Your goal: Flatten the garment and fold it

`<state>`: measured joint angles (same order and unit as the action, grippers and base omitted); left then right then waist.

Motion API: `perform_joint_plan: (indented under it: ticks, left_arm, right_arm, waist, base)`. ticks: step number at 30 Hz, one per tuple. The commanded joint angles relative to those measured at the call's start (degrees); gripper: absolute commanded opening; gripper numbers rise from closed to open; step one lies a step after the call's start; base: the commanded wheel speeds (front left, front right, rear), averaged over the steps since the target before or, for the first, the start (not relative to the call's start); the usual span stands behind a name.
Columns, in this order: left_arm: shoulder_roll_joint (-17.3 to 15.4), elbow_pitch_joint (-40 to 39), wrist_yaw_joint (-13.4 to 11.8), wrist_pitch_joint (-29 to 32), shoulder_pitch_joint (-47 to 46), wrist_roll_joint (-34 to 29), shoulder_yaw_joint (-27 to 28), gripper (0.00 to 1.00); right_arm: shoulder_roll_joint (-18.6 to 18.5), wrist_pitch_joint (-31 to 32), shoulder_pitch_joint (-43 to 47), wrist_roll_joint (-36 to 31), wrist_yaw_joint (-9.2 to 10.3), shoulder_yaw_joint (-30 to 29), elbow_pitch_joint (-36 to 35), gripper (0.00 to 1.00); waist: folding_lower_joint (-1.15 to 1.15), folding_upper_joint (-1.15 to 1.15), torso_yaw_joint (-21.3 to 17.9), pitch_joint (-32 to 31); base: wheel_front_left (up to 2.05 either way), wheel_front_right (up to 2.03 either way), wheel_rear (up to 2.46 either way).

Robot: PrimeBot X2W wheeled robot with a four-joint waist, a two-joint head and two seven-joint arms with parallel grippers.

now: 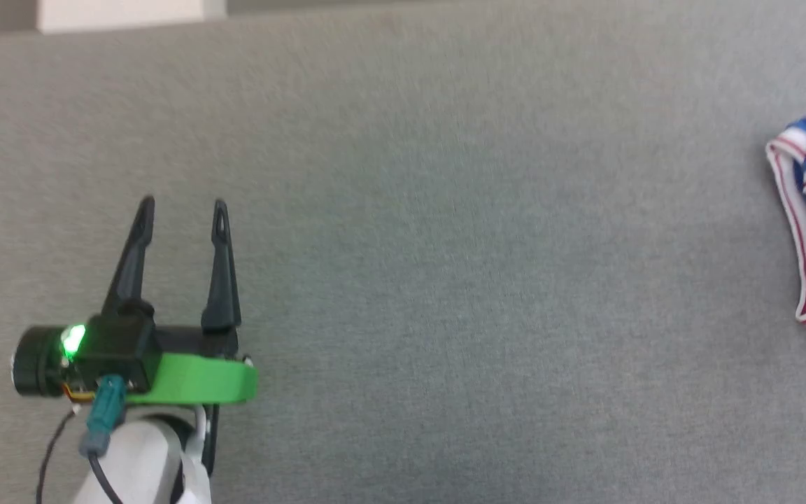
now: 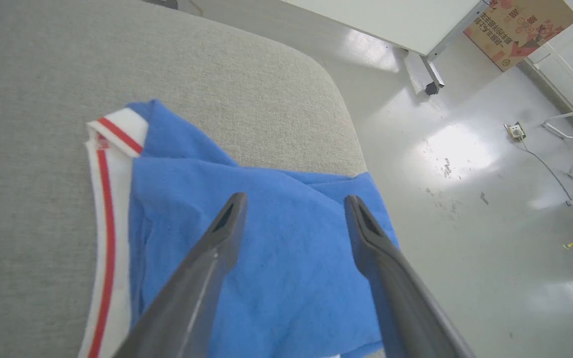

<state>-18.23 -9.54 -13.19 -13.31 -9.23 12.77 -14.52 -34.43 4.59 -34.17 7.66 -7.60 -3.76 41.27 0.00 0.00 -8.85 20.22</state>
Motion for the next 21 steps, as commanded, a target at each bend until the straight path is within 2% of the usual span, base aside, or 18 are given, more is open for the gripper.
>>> perform_joint_plan:
  ticks: [1, 6, 14, 17, 21]
  left_arm:
    - [0.25, 0.3, -0.09, -0.74, 1.06, 0.35, -0.11, 1.0]
    - [0.96, 1.26, 0.72, -1.34, 3.47, 2.1, 0.44, 1.0]
    - [2.27, 3.49, 1.48, -1.63, 9.0, 4.04, 1.19, 1.0]
    - [3.05, 4.41, 1.51, -1.66, 10.34, 4.92, 1.64, 1.0]
    - [3.79, 6.09, 2.65, -1.67, 11.42, 6.06, 1.4, 1.0]
  right_arm:
    - [1.42, -0.23, 1.97, 0.75, 0.11, -0.93, -2.08, 1.0]
    - [7.51, -0.02, 8.87, 1.72, 0.11, -4.5, -12.52, 1.0]
    - [20.34, 0.45, 23.18, 1.07, 0.11, -9.82, -34.49, 1.0]
    - [24.72, 0.03, 27.0, 0.02, 0.11, -9.97, -40.0, 1.0]
    - [28.69, -2.03, 30.51, -0.64, 0.11, -9.15, -43.7, 1.0]
  waist:
    - [0.0, 0.0, 2.82, -6.77]
    - [0.0, 0.0, 4.42, -10.37]
    - [0.0, 0.0, 6.75, -15.91]
    - [0.0, 0.0, 7.31, -17.46]
    - [0.0, 0.0, 7.74, -19.45]
  base:
    - [0.0, 0.0, 0.0]
    - [0.0, 0.0, 0.0]
    - [0.0, 0.0, 0.0]
    - [0.0, 0.0, 0.0]
    - [0.0, 0.0, 0.0]
